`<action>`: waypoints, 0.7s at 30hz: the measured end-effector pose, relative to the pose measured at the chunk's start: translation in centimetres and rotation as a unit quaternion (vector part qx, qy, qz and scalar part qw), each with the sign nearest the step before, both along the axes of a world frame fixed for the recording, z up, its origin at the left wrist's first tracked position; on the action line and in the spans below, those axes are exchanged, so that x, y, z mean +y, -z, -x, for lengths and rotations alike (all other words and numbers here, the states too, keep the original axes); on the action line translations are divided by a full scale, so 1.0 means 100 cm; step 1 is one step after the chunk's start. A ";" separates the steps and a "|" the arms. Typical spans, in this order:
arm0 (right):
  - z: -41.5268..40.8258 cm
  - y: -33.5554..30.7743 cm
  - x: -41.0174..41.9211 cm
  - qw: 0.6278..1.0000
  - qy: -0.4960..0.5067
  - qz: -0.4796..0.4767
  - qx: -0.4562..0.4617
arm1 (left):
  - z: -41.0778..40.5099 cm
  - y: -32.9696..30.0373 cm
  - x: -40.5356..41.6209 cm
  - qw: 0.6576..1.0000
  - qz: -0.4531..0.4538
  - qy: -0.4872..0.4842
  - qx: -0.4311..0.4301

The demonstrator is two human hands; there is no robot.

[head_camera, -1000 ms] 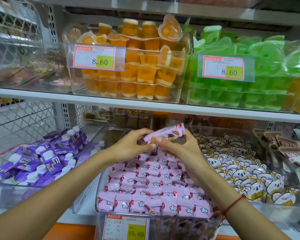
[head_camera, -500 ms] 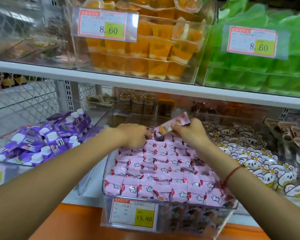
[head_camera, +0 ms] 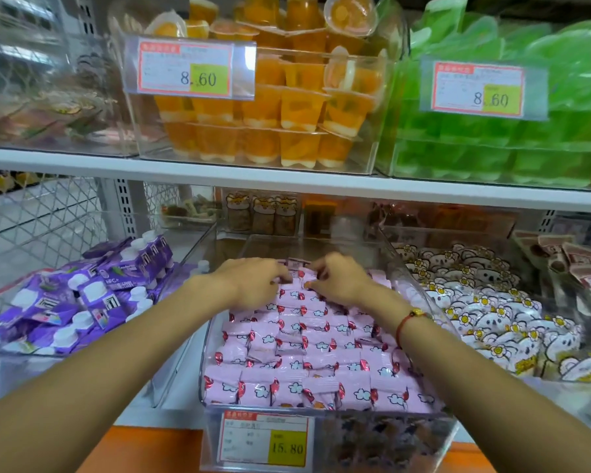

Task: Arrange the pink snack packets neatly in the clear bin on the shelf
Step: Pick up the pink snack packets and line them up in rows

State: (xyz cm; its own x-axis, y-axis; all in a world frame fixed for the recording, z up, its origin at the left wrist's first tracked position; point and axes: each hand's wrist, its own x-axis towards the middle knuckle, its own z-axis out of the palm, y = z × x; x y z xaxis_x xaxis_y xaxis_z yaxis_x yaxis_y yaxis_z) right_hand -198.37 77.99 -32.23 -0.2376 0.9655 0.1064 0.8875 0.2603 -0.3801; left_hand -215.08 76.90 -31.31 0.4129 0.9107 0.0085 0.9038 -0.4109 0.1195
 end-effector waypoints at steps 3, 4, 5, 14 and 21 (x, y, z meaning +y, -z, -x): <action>-0.016 -0.013 0.001 0.994 -0.023 0.040 0.097 | -0.008 -0.004 0.002 0.999 0.004 0.015 -0.036; -0.022 -0.018 -0.001 0.988 -0.018 0.023 0.155 | -0.012 -0.005 0.004 0.999 0.003 0.024 -0.041; -0.027 -0.022 -0.002 0.980 -0.004 -0.008 0.201 | -0.016 -0.006 0.006 0.999 0.004 0.033 -0.040; -0.028 0.009 -0.027 0.997 -0.030 0.015 -0.066 | -0.024 0.015 0.010 0.997 0.039 0.036 0.058; -0.034 0.009 -0.047 0.994 -0.035 -0.002 -0.102 | -0.025 0.012 0.011 0.995 0.077 0.016 -0.058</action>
